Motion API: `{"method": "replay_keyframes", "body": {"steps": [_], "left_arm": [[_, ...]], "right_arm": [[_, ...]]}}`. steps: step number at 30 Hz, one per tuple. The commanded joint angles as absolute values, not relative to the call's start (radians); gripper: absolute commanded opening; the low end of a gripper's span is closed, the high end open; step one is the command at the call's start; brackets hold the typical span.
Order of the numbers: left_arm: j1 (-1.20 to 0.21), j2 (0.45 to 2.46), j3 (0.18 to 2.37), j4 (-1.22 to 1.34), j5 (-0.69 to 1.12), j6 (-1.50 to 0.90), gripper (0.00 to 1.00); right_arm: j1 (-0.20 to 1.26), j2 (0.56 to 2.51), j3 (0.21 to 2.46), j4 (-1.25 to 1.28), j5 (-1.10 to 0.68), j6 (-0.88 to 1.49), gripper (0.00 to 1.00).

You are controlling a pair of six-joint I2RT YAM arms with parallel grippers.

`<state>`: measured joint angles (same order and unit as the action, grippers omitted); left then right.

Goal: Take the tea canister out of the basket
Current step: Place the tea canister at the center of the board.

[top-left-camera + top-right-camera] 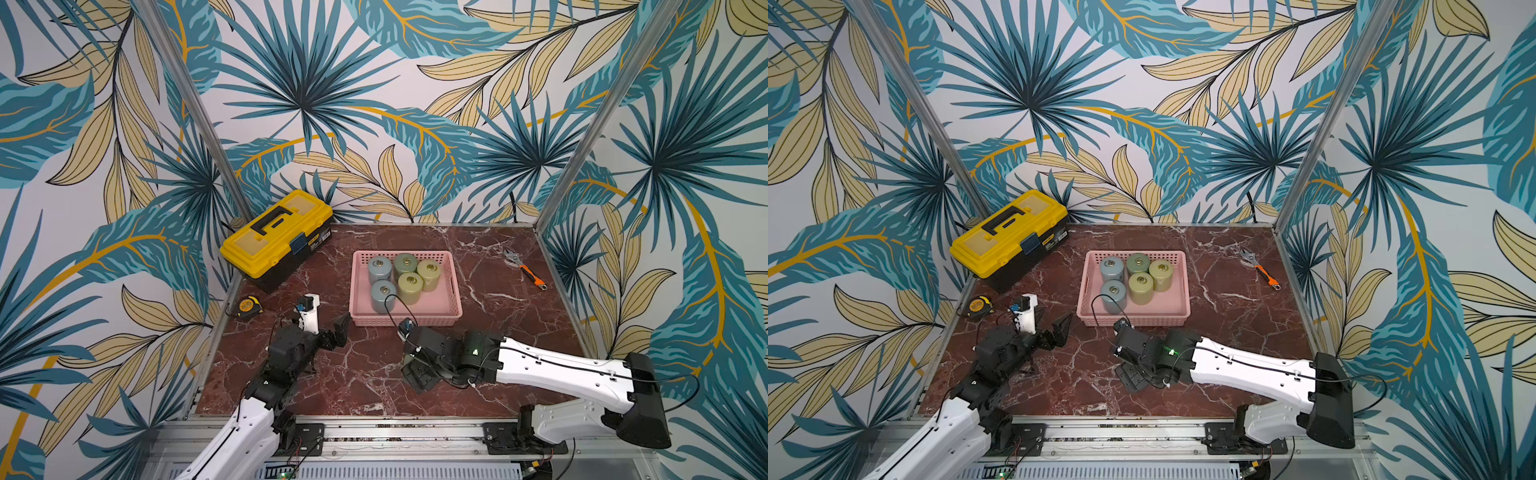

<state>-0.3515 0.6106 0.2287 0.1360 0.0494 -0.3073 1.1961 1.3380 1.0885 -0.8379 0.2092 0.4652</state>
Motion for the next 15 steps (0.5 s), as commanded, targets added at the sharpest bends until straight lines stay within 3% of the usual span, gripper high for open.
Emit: {"method": "replay_keyframes", "body": {"steps": [1, 15], "left_arm": [[-0.346, 0.606, 0.224, 0.130, 0.041, -0.311, 1.00], [-0.346, 0.605, 0.223, 0.127, 0.038, -0.312, 1.00]], "right_arm": [[1.233, 1.336, 1.066, -0.768, 0.243, 0.519, 0.57], [1.351, 1.412, 1.012, -0.713, 0.262, 0.591, 0.57]]}}
